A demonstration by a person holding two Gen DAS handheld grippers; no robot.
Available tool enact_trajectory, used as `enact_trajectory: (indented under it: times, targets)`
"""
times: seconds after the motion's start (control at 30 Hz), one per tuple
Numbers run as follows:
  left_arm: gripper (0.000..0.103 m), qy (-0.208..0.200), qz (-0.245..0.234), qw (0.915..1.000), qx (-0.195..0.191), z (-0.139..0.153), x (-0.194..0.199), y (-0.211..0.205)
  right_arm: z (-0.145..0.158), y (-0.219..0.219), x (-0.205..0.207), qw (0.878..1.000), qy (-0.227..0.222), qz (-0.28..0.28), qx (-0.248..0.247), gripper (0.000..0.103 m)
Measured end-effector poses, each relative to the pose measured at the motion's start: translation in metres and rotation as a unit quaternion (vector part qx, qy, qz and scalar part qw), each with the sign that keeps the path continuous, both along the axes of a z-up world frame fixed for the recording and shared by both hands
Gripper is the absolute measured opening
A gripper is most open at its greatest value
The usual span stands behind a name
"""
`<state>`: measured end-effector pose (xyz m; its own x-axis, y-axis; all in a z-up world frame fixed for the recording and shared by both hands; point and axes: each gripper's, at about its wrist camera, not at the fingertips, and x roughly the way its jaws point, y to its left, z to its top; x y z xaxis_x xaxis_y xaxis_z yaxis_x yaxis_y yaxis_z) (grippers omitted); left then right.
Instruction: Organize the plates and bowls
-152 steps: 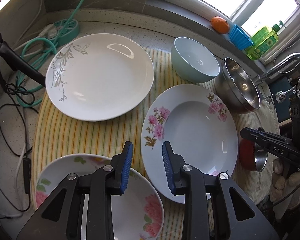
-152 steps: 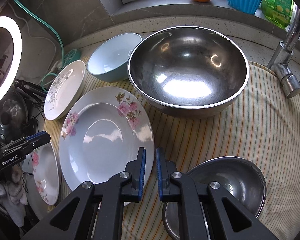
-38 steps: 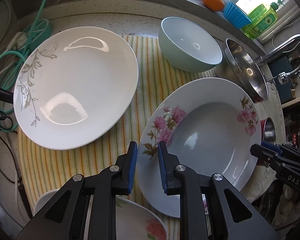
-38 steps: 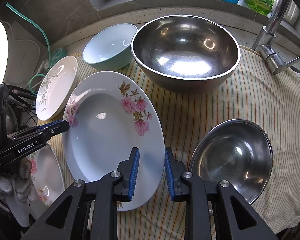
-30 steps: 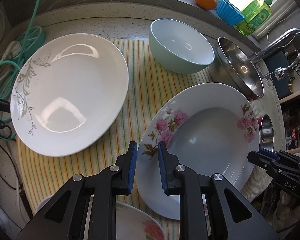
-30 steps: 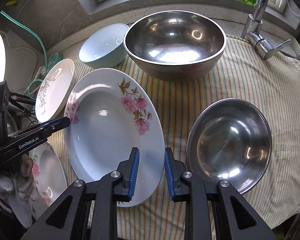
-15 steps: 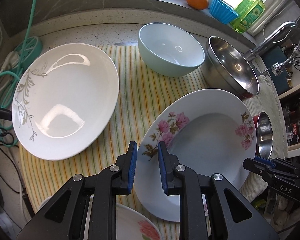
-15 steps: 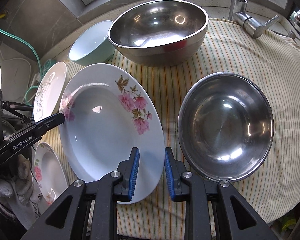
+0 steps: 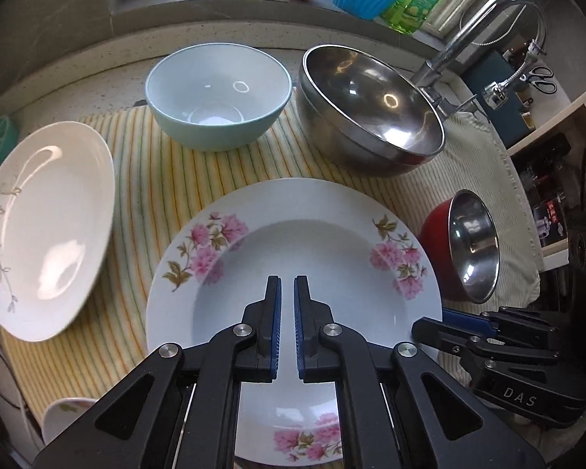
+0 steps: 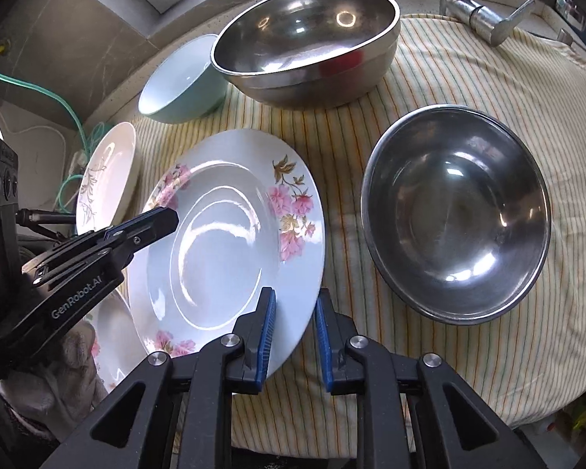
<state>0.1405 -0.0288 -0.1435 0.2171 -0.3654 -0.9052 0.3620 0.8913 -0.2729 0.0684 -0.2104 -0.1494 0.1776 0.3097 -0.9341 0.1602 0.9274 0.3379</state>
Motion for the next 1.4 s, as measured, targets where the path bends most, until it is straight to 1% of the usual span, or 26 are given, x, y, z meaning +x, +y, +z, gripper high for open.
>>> enact_trajectory:
  times: [0.07, 0.13, 0.17, 0.23, 0.33, 0.43, 0.53, 0.6, 0.7, 0.77, 0.93, 0.97, 1.0, 1.03, 1.23, 1.33, 1.4]
  targets:
    - [0.004, -0.005, -0.002, 1.0000, 0.002, 0.005, 0.001, 0.006, -0.001, -0.003, -0.001, 1.000, -0.004, -0.001, -0.004, 0.013]
    - [0.004, -0.005, 0.008, 0.9999, 0.005, 0.008, 0.004, 0.016, -0.005, -0.008, -0.003, 1.000, 0.000, -0.004, 0.000, 0.011]
    - [0.004, -0.005, 0.014, 0.9999, 0.007, 0.009, 0.006, 0.023, -0.007, -0.010, -0.005, 1.000, 0.005, -0.006, -0.002, 0.011]
    - [0.004, -0.002, 0.015, 0.9998, 0.015, 0.010, 0.009, 0.032, -0.009, -0.012, -0.006, 1.000, 0.009, -0.004, 0.011, 0.011]
    - [0.006, 0.004, 0.033, 0.9991, 0.027, 0.008, 0.016, 0.049, -0.007, -0.009, -0.007, 1.000, 0.004, 0.007, 0.001, 0.011]
    - [0.006, 0.009, 0.030, 0.9991, 0.028, 0.006, 0.020, 0.055, -0.006, -0.008, -0.008, 1.000, -0.004, 0.002, 0.003, 0.011]
    - [0.009, 0.033, 0.016, 0.9990, 0.026, -0.004, 0.024, 0.050, -0.005, -0.011, -0.013, 1.000, -0.014, -0.005, 0.012, 0.011]
    - [0.010, 0.033, 0.014, 0.9988, 0.032, -0.006, 0.025, 0.046, -0.004, -0.010, -0.017, 1.000, -0.021, -0.005, 0.007, 0.011]
    - [0.010, 0.027, 0.004, 0.9991, 0.033, -0.006, 0.026, 0.043, -0.002, -0.013, -0.027, 0.999, -0.026, -0.015, 0.016, 0.011]
    - [0.010, 0.019, -0.008, 0.9990, 0.040, -0.006, 0.027, 0.037, -0.001, -0.018, -0.033, 0.999, -0.032, -0.019, 0.017, 0.011]
    - [0.010, 0.015, -0.028, 0.9982, 0.050, -0.008, 0.036, 0.029, -0.003, -0.018, -0.042, 0.999, -0.030, -0.028, 0.027, 0.011]
    - [0.013, 0.015, -0.029, 0.9980, 0.053, -0.008, 0.037, 0.028, -0.003, -0.017, -0.043, 0.999, -0.030, -0.028, 0.029, 0.011]
    - [0.019, 0.014, -0.028, 0.9980, 0.056, -0.009, 0.038, 0.029, -0.004, -0.018, -0.044, 0.999, -0.029, -0.029, 0.032, 0.011]
    - [0.019, 0.014, -0.028, 0.9979, 0.057, -0.009, 0.040, 0.029, -0.005, -0.018, -0.045, 0.999, -0.029, -0.031, 0.034, 0.012]
    - [0.020, 0.036, -0.034, 0.9975, 0.051, -0.017, 0.044, 0.034, -0.013, -0.020, -0.047, 0.997, -0.020, -0.042, 0.054, 0.016]
    - [0.020, 0.048, -0.037, 0.9974, 0.040, -0.020, 0.045, 0.034, -0.016, -0.022, -0.046, 0.997, -0.019, -0.047, 0.063, 0.016]
    - [0.020, 0.048, -0.040, 0.9973, 0.039, -0.019, 0.046, 0.033, -0.018, -0.024, -0.046, 0.996, -0.016, -0.051, 0.076, 0.016]
